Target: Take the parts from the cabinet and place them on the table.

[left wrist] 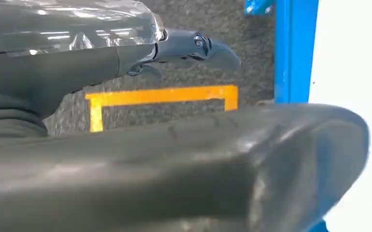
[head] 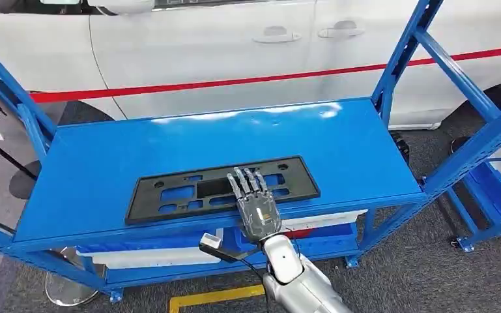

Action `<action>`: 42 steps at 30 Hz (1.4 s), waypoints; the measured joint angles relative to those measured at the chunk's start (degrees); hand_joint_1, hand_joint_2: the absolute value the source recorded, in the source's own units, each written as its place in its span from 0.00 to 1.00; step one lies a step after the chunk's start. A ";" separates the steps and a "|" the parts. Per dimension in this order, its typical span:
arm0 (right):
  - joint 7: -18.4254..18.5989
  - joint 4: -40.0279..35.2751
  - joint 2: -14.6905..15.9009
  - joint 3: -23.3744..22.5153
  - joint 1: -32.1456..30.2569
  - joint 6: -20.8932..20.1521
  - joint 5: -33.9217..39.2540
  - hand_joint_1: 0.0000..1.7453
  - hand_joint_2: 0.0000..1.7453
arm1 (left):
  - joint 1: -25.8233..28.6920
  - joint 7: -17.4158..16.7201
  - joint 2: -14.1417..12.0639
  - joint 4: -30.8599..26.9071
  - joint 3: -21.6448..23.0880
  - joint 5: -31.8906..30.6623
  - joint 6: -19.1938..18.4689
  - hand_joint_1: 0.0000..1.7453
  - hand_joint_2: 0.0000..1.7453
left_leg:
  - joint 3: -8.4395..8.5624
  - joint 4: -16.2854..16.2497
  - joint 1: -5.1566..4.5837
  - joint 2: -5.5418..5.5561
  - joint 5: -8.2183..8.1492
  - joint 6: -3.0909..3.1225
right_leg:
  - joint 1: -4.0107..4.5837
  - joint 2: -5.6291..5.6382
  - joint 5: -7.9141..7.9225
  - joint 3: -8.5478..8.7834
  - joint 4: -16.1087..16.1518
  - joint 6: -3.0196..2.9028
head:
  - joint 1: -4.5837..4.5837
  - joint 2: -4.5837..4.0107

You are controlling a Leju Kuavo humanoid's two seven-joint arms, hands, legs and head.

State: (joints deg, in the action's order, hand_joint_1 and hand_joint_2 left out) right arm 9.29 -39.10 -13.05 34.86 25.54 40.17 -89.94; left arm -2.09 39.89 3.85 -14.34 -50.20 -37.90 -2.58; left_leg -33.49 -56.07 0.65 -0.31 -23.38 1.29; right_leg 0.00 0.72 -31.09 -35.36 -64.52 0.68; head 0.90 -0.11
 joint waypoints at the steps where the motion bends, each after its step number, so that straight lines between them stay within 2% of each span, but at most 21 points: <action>1: -0.90 0.00 0.00 -0.15 0.00 0.00 0.18 0.00 1.00 | -0.02 -0.02 0.07 0.00 -0.29 -0.29 0.11 0.00 0.00 | -0.12 -0.01 -0.03 -0.20 0.00 0.00 | -0.14 -0.08 -2.41 -2.64 -4.94 0.18 | 0.00 0.00; 3: -3.11 -0.24 0.02 -0.54 -0.03 0.00 1.00 0.00 1.00 | -0.07 -0.06 0.20 0.00 -0.70 -0.68 0.17 0.00 0.00 | -0.36 -0.08 -0.04 -0.35 -0.02 0.00 | -0.37 -0.20 -4.31 -6.21 -11.36 0.52 | 0.02 0.00; 4: -4.64 -0.72 0.02 -0.98 -0.13 0.00 1.66 0.00 1.00 | -0.06 -0.09 0.35 0.00 -0.90 -0.92 0.20 0.00 0.00 | -0.36 -0.16 0.00 -0.35 -0.04 -0.06 | -0.55 -0.36 -2.99 -6.10 -10.78 0.66 | -0.02 0.00; 7: -7.48 -3.16 -0.67 -1.55 0.47 -0.02 3.56 0.00 1.00 | 0.02 -0.13 0.79 0.00 -1.64 -1.75 0.22 0.00 0.00 | -0.38 -1.05 0.15 -0.13 -0.46 -0.74 | -1.20 -0.41 4.06 0.84 2.54 0.82 | 0.00 0.00; 8: -7.97 -3.99 -1.03 -1.60 0.95 -0.21 4.15 0.00 1.00 | -0.02 -0.13 0.85 0.00 -2.06 -1.93 0.22 0.00 0.00 | -0.57 -1.58 -0.03 -0.04 -0.73 -1.14 | -1.33 -0.29 4.01 2.06 5.51 0.71 | -0.02 0.00; 11: -8.41 -6.75 -1.84 -1.60 1.46 -2.27 5.22 0.00 1.00 | -0.04 -0.09 0.87 0.00 -2.86 -2.56 0.22 0.00 0.00 | -0.63 -1.67 -0.05 0.45 -0.91 -2.22 | -0.63 -0.48 4.00 2.10 5.36 -0.83 | 0.07 0.00; 13: -8.46 -7.94 -2.30 -1.60 2.01 -2.58 5.36 0.00 1.00 | 0.01 -0.09 0.90 0.00 -3.41 -2.73 0.20 0.00 0.00 | -0.86 -2.00 0.09 0.44 -1.17 -2.84 | -1.02 -0.62 4.44 2.22 5.70 -1.71 | 0.09 0.00; 15: -8.50 -8.79 -2.67 -1.62 2.45 -2.75 5.44 0.00 1.00 | -0.02 -0.07 0.98 0.00 -3.65 -2.73 0.20 0.00 0.00 | -3.09 -7.45 0.16 0.36 -4.66 -3.29 | -1.00 -0.74 4.23 2.39 5.71 -2.29 | 0.22 0.00; 17: -8.72 -9.11 -2.71 -1.62 2.51 -2.99 5.46 0.00 1.00 | 0.02 -0.07 1.01 0.00 -3.89 -2.80 0.20 0.00 0.00 | -8.13 -17.61 0.16 0.36 -8.99 -3.59 | -0.67 -0.82 4.01 2.41 5.69 -2.59 | 0.20 0.00; 19: -8.74 -9.16 -2.71 -1.62 2.39 -2.97 5.46 0.00 1.00 | 0.17 -0.07 1.01 0.00 -3.96 -2.80 0.20 0.00 0.00 | -9.89 -20.24 0.15 0.36 -8.46 -3.41 | -0.48 -0.78 3.76 2.63 5.63 -2.71 | 0.20 0.00; 20: -8.74 -9.31 -2.71 -1.62 2.40 -2.97 5.46 0.00 1.00 | 0.18 -0.07 1.01 0.00 -3.98 -2.80 0.20 0.00 0.00 | -8.74 -17.43 0.13 0.36 -6.37 -3.19 | -0.39 -0.71 3.56 2.89 5.62 -2.69 | 0.20 0.00; 22: -8.74 -9.75 -2.89 -1.62 2.49 -2.97 5.49 0.00 1.00 | 0.14 -0.07 1.01 0.00 -4.00 -2.80 0.20 0.00 0.00 | -3.70 -6.92 0.00 0.35 -0.63 -2.37 | -0.28 -0.65 2.97 3.81 5.63 -2.52 | 0.20 0.00; 23: -8.74 -9.88 -2.91 -1.62 2.53 -2.97 5.49 0.00 1.00 | 0.16 -0.07 0.99 0.00 -4.07 -2.80 0.20 0.00 0.00 | -2.00 -3.25 -0.21 0.31 -0.15 -1.79 | -0.36 -0.68 2.66 4.03 5.72 -2.36 | 0.11 0.00; 27: -8.76 -9.95 -2.91 -1.62 2.62 -2.97 5.53 0.00 1.00 | 0.14 -0.02 1.03 0.00 -4.35 -2.73 0.20 0.00 0.00 | -1.48 -2.26 -0.86 0.53 -0.94 -1.07 | -0.30 -0.72 2.46 4.13 6.20 -1.00 | 0.13 0.00; 29: -8.76 -10.38 -3.06 -1.62 2.76 -2.97 5.57 0.00 1.00 | 0.15 0.00 1.20 0.00 -4.42 -2.73 0.20 0.00 0.00 | -0.21 -0.63 -0.13 0.45 -0.55 -0.61 | -0.09 -0.68 1.46 4.33 5.23 -0.31 | 0.07 0.00; 32: -8.78 -10.47 -2.91 -1.59 2.92 -2.97 5.57 0.00 1.00 | -0.11 -0.02 1.22 0.00 -4.52 -2.71 0.20 0.00 0.00 | 0.14 -0.55 -0.10 0.41 -0.92 0.04 | -0.35 -0.66 -4.14 -2.55 -7.17 0.14 | -0.02 0.00; 33: -8.78 -10.47 -2.80 -1.59 2.66 -2.99 5.57 0.00 1.00 | -0.13 -0.02 1.22 0.00 -4.59 -2.71 0.20 0.00 0.00 | 0.21 -0.59 -0.10 0.48 -1.06 0.06 | -0.39 -0.66 -4.94 -5.07 -10.94 0.30 | -0.04 0.00; 35: -8.78 -10.47 -2.75 -1.60 2.53 -2.97 5.57 0.00 1.00 | -0.05 -0.02 1.22 0.00 -4.75 -2.71 0.20 0.00 0.00 | 0.56 -0.69 -0.10 0.60 -1.40 -0.03 | -0.50 -0.69 -2.76 -6.17 -10.85 0.49 | -0.04 0.00; 38: -8.78 -10.49 -2.75 -1.59 2.69 -2.97 5.57 0.00 1.00 | 0.07 -0.04 1.42 0.00 -4.81 -2.71 0.15 0.00 0.00 | 1.59 -1.34 -0.10 0.77 -2.58 -0.52 | -0.69 -0.68 6.68 -0.21 3.71 -0.01 | -0.04 0.00; 39: -8.78 -10.49 -2.73 -1.59 2.79 -2.97 5.59 0.00 1.00 | -0.06 -0.04 1.44 0.00 -4.83 -2.71 0.13 0.00 0.00 | 1.45 -1.77 -0.57 0.82 -2.96 -0.98 | -0.33 -0.63 5.54 0.60 5.16 -0.29 | 0.00 0.00; 42: -8.81 -10.49 -2.75 -1.60 2.76 -2.97 5.60 0.00 1.00 | -0.19 -0.02 1.44 0.00 -4.90 -2.71 0.13 0.00 0.00 | 1.41 -1.46 -0.28 0.87 -2.99 -1.87 | -0.14 -0.45 5.34 0.42 5.40 -1.20 | 0.06 0.00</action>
State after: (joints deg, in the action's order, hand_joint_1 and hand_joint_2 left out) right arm 0.48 -49.59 -15.80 33.27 28.30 37.20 -84.35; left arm -2.28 39.87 5.29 -14.34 -55.10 -40.61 -2.45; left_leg -32.07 -57.53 0.38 0.55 -26.38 -0.58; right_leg -0.13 0.28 -25.76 -34.94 -59.13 -0.52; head 0.96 -0.11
